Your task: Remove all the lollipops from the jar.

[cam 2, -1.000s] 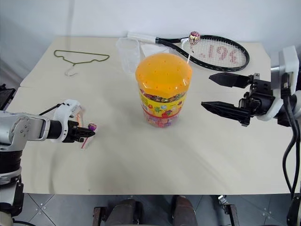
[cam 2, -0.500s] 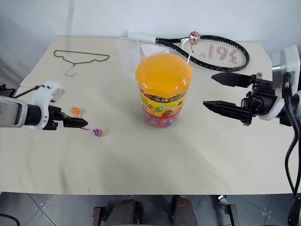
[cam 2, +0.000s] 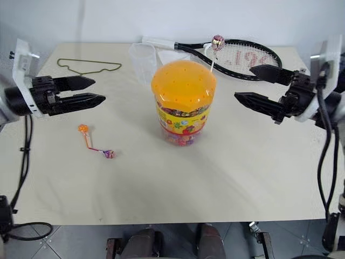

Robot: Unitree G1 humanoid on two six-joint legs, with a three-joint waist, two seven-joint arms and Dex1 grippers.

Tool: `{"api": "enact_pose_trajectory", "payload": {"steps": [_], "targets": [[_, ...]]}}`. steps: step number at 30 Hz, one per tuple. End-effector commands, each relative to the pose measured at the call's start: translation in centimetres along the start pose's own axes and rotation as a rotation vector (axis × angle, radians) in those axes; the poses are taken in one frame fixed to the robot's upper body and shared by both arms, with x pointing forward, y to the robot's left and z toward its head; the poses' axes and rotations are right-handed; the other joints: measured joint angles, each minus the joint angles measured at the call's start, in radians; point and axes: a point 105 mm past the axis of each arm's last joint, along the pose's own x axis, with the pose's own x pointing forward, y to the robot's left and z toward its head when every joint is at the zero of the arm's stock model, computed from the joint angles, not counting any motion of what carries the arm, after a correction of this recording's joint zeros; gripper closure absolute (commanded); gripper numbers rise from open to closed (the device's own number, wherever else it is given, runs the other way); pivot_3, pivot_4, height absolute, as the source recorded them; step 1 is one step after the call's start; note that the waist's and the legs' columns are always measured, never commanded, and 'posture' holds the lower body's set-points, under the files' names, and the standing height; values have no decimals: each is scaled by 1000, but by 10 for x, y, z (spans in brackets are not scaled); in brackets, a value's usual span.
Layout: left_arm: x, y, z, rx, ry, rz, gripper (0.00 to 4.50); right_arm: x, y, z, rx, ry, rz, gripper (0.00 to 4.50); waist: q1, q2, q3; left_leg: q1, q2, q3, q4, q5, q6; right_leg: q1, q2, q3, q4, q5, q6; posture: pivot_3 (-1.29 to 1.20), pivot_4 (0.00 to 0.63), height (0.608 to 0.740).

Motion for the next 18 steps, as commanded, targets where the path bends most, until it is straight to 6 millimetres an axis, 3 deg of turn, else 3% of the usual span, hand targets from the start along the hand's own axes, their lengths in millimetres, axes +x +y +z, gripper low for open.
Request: {"api": "enact_pose_trajectory", "payload": {"steps": [1,11,18], "targets": [[-7,-22,13,118,-124,-212,35,19,-13,13,-21,-80,-33,0,-8,0,0,0,0,0,0,0,0,0,0,0,0,0,0,0,150,740],[-9,-33,8,147,-199,-334,35,81,-22,8,38,-95,75,0,-23,0,0,-1,0,0,-1,0,0,-1,0,-1,0,0,0,0,150,740],[-12,-36,5,149,-198,-312,35,98,-27,12,66,-109,99,0,-23,1,0,-1,0,-1,-1,0,0,-1,0,-1,0,0,0,0,150,740]]}}
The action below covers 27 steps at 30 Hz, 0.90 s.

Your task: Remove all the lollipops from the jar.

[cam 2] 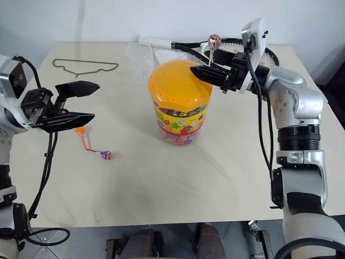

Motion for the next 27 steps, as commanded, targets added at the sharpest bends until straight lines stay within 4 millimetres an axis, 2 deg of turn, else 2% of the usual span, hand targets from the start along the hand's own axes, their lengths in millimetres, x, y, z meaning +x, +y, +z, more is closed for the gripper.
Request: {"api": "enact_pose_trajectory", "payload": {"steps": [1,5,15,21,24,27], "targets": [[-1,-7,13,68,-18,-5,35,1,-1,18,-44,-25,10,0,0,0,0,0,0,0,0,0,0,0,0,0,0,0,0,0,150,740],[-2,-4,8,66,7,50,0,4,-1,22,-61,-24,25,953,-2,0,0,0,0,0,0,0,0,0,0,0,0,0,0,0,150,740],[5,-2,8,77,-23,22,0,4,0,32,-95,5,21,4446,-19,0,0,0,0,-1,0,0,0,0,0,0,0,0,0,0,150,740],[8,1,8,79,-34,-3,0,7,6,74,-180,-67,12,4490,-24,3,2,0,0,0,-1,0,0,-1,0,0,0,0,0,0,150,740],[10,2,7,75,-31,-40,0,5,9,100,-255,-106,-1,4490,-24,3,2,0,0,0,-2,0,0,-1,0,0,0,0,0,0,150,740],[10,2,7,74,-24,-70,0,0,9,117,-291,-116,-45,4490,-23,3,2,-1,0,0,-1,0,0,-1,0,0,0,0,0,0,150,740]]}}
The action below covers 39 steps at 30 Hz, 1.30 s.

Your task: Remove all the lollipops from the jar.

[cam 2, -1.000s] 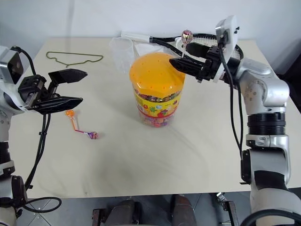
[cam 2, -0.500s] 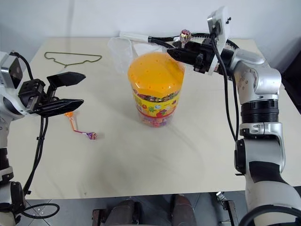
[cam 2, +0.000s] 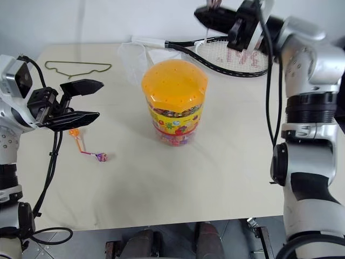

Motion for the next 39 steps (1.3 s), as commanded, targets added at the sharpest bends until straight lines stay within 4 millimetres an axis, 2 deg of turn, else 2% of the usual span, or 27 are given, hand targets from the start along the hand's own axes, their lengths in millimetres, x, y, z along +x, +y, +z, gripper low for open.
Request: {"api": "enact_pose_trajectory", "payload": {"steps": [1,4,9,11,14,16,18,24,30,35,39], "targets": [[0,-1,8,39,8,-45,0,-14,-7,38,-97,-12,-102,4490,3,0,0,0,0,0,0,0,0,0,0,0,0,0,0,0,150,740],[-3,-4,7,24,32,-72,0,-38,-24,24,-79,187,-284,4490,8,0,0,-2,0,-1,1,0,0,0,0,-1,0,0,0,0,150,740],[-13,-8,6,-1,71,-65,0,-100,-29,-18,6,469,-452,4490,6,0,0,-2,0,-1,0,0,0,0,0,-1,-2,0,0,0,150,740],[-14,-8,5,-7,73,-53,0,-132,-33,-45,79,599,-554,4490,6,1,0,-2,0,0,0,0,0,-1,0,-1,-2,0,0,0,150,740],[-13,-10,3,-24,69,-49,0,-174,-26,-88,170,784,-630,4490,6,1,1,-2,0,0,-1,0,0,-1,0,-1,-2,0,0,0,150,740],[-13,-7,-6,-57,89,-14,0,-204,-22,-125,202,942,-680,4490,6,1,1,-2,0,0,-1,0,0,-1,0,0,-2,0,0,0,150,740],[-13,-7,-10,-69,93,-11,0,-223,-22,-148,246,1012,-748,4490,4,1,1,-2,0,0,0,0,0,-1,0,0,-2,0,0,0,150,740],[-17,5,-20,-105,163,100,0,-242,-31,-189,311,1051,-819,4490,2,5,2,-1,0,2,0,0,0,-2,0,2,0,0,0,0,150,740],[-22,8,-26,-128,212,179,0,-248,-34,-201,337,1059,-821,4490,4,5,3,-1,0,2,0,0,0,-1,0,2,0,0,0,0,150,740],[-23,-1,-23,-150,198,128,0,-255,-32,-205,350,1070,-836,3003,4,5,3,-1,0,1,0,0,0,-1,0,1,0,0,0,0,150,740],[-24,0,-23,-116,203,139,0,-260,-31,-198,343,1056,-855,1727,5,5,3,-1,0,2,0,0,0,-1,0,1,0,0,0,0,150,740]]}}
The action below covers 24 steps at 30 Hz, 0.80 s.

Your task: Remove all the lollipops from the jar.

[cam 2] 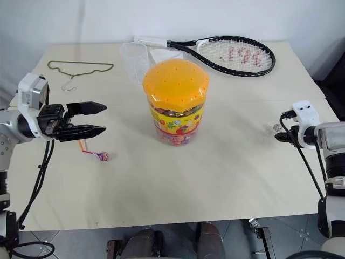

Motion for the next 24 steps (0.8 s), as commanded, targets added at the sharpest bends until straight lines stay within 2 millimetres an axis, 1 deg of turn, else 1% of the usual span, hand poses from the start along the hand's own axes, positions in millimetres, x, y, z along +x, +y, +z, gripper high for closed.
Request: {"api": "enact_pose_trajectory", "payload": {"steps": [1,3,5,7,8,9,11,12,14,16,18,19,21,22,24], "targets": [[-5,-4,11,79,-21,-5,0,-19,-10,8,5,-53,-33,1403,1,0,0,0,0,0,0,0,0,0,0,0,0,0,0,0,150,740],[-5,-4,14,88,-44,-3,0,-28,-8,9,-6,-72,-25,645,3,0,0,0,0,0,0,0,0,0,0,0,0,0,0,0,150,740],[-4,-2,17,96,-58,5,0,-39,-8,11,-20,-95,-21,80,3,0,0,0,0,0,0,0,0,0,0,0,0,0,0,0,150,740],[-4,0,18,126,-60,15,0,-49,-6,14,-37,-125,-15,33,4,0,0,0,0,0,0,0,0,0,0,0,0,0,0,0,150,740],[-5,1,19,143,-65,15,0,-57,-2,19,-55,-164,6,33,4,0,0,0,0,0,0,0,0,0,0,0,0,0,0,0,150,740],[-5,3,18,128,-70,32,0,-69,5,27,-77,-223,52,33,5,0,0,0,0,0,0,0,0,0,0,0,0,0,0,0,150,740],[-7,5,20,130,-91,48,0,-93,30,41,-144,-364,188,33,10,0,0,0,0,0,0,0,0,0,0,0,0,0,0,0,150,740],[-7,5,19,126,-92,49,0,-102,52,43,-209,-429,301,33,11,0,0,0,0,0,0,0,0,0,0,0,0,0,0,0,150,740],[-7,5,17,124,-89,46,0,-110,77,40,-286,-486,428,33,11,0,0,1,0,0,0,0,0,1,1,0,0,0,0,0,150,740],[-7,6,15,123,-83,50,0,-111,94,36,-318,-510,532,33,12,-1,-1,2,0,0,0,0,0,2,1,0,0,0,0,0,150,740],[-12,3,9,128,-67,56,0,-104,111,28,-374,-539,633,33,16,-2,-1,3,0,0,0,0,0,4,1,0,-1,0,0,0,150,740],[-15,2,7,121,-60,60,0,-101,116,25,-395,-542,662,33,18,-2,-1,4,0,0,1,0,0,4,1,1,-1,0,0,0,150,740],[-22,1,0,101,-49,82,0,-90,121,14,-449,-521,695,33,23,-2,-1,4,0,0,0,0,0,4,1,1,0,0,0,0,150,740],[-27,2,-4,87,-43,104,0,-83,121,8,-463,-503,696,33,24,-2,-1,4,0,0,0,0,0,4,1,1,0,0,0,0,150,740],[-32,2,-9,71,-38,128,0,-75,120,1,-478,-487,697,33,24,-2,-1,4,0,0,1,0,0,4,1,1,-1,0,0,0,150,740]]}}
